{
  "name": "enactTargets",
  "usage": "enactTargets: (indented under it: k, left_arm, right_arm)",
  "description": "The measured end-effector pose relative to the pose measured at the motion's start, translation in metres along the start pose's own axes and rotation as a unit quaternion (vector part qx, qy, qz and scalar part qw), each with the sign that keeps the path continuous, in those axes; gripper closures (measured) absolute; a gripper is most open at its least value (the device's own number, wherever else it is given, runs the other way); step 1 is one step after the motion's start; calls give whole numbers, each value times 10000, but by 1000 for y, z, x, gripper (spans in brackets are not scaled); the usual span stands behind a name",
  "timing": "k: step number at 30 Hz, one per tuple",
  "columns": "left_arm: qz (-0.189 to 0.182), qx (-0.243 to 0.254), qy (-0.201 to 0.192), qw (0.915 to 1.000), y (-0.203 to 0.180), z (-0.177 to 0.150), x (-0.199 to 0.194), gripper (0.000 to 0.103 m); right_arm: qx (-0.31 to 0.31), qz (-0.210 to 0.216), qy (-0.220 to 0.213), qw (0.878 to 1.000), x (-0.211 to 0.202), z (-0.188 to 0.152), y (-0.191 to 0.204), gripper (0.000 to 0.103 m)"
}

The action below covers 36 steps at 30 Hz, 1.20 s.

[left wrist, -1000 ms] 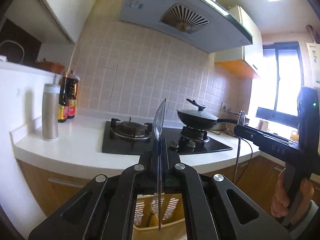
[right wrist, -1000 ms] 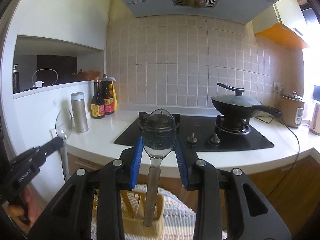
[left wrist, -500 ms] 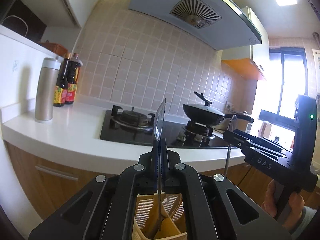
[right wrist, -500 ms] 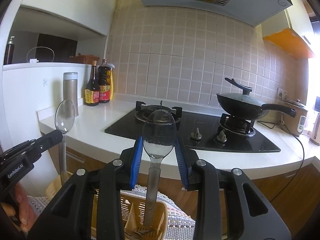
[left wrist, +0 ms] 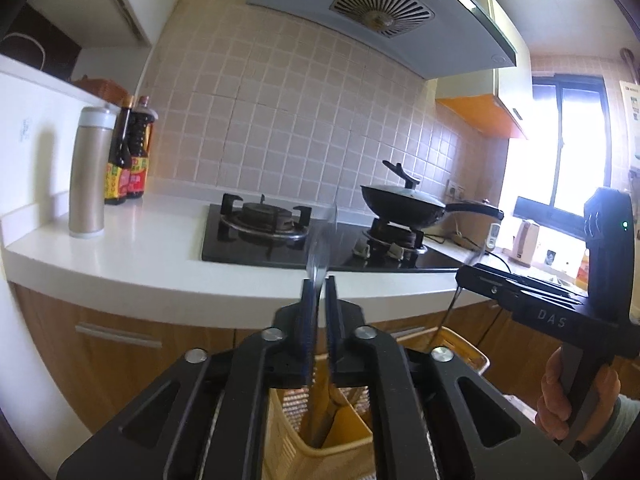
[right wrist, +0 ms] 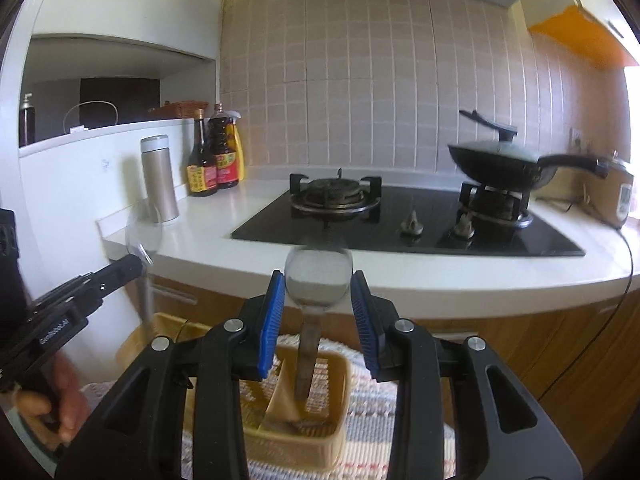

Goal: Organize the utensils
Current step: 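Lower the spoon and knife into the yellow caddy and open both tools, then grasp a clear spoon with the right tool while the left tool grasps the black spoon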

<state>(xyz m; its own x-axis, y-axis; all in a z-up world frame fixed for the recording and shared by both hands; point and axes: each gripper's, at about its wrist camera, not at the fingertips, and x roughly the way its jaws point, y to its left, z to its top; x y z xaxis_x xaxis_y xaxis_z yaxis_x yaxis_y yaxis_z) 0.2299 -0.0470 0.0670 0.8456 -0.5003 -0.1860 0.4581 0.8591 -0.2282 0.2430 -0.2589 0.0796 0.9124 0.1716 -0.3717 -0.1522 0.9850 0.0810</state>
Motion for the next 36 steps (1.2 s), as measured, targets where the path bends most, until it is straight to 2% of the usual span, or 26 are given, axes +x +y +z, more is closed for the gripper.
enactTargets:
  k: [2,4,6,8,10,12,14,18,22,27,30,34,36]
  left_arm:
    - [-88,-72,65,9999,4,-1,-5,96]
    - [-155,-108,116,9998,5,-1,-9,90]
    - [-109,-101,131,9998,6,-2,-14,83]
    - [-99,-82,177,9998,6,-2,-21,82]
    - [-110,-51,231,9997,4,-1,-27,77]
    - [-102,39,238,9997,0,0,-39,66]
    - [-140,109,213,9996,-4,3,-51,63]
    - [-148,275,200,9993,-15,10,-79,60]
    - [-32,432,419,9982,-26,13,-101,60]
    - [12,353,1052,9938,-28,8,-118,60]
    - [14,239,1534,9879,-25,-1,-122,60]
    - [96,121,2480,9686,-19,-23,-117,60]
    - [78,20,2995,9540,-15,-40,-108,60]
  right_arm:
    - [52,49,57,10000,-7,-2,-1,63]
    - [91,59,50,9999,-13,-4,-3,55]
    - [98,74,82,9999,-20,-4,-4,55]
    - [138,67,157,9998,-26,-4,-5,55]
    - [171,111,261,9995,-32,-5,-6,55]
    - [187,137,358,9991,-40,-6,-6,55]
    - [143,39,529,9985,-48,-7,-4,55]
    - [19,126,935,9955,-61,-12,6,55]
    - [-207,253,1537,9876,-70,-26,26,55]
    - [-450,310,2288,9719,-76,-53,53,55]
    - [-404,335,2672,9622,-78,-68,63,55]
    - [-77,509,3298,9427,-71,-92,64,55]
    - [71,569,3577,9321,-66,-105,63,55]
